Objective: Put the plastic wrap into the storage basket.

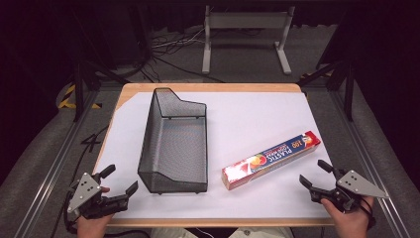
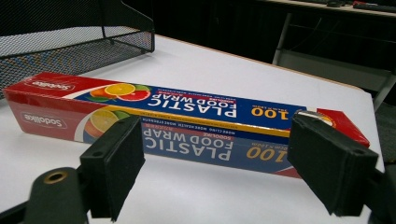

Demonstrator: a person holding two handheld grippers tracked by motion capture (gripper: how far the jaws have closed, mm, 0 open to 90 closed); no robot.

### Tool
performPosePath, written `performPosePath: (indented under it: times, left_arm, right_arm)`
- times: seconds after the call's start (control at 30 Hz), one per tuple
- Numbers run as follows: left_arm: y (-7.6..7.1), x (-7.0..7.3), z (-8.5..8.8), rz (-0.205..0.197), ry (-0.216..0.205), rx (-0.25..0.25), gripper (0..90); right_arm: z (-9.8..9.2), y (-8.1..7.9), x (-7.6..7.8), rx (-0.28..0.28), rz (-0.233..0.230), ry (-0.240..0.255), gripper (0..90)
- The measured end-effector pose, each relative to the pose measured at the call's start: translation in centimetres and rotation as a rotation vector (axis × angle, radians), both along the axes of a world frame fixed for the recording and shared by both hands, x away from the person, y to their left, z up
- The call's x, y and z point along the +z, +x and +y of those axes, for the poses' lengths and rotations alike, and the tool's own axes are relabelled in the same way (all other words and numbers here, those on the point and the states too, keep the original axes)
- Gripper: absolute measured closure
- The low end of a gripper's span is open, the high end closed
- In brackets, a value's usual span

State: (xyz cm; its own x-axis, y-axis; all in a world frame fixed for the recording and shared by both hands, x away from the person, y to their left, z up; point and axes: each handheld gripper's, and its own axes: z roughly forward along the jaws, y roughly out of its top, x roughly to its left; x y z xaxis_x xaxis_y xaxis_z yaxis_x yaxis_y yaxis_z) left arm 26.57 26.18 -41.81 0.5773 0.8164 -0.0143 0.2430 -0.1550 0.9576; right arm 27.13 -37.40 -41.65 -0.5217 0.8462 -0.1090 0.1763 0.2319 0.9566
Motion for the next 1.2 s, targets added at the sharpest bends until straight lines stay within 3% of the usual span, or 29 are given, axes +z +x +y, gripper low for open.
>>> performPosePath:
  times: [0.4, 0.87, 1.2]
  left_arm:
    - [0.1, 0.1, -0.1, 0.001, -0.001, 0.001, 9.0]
    - [0.1, 0.0, -0.2, 0.004, 0.002, -0.005, 9.0]
    - [0.2, 0.0, -0.2, 0.008, 0.007, -0.004, 9.0]
  right_arm:
    - [0.6, 0.4, 0.0, 0.045, 0.015, -0.006, 25.9]
    - [6.1, 0.9, 0.6, 0.210, 0.018, -0.030, 26.0]
    - [10.2, 1.7, 0.3, 0.347, 0.057, -0.021, 32.8]
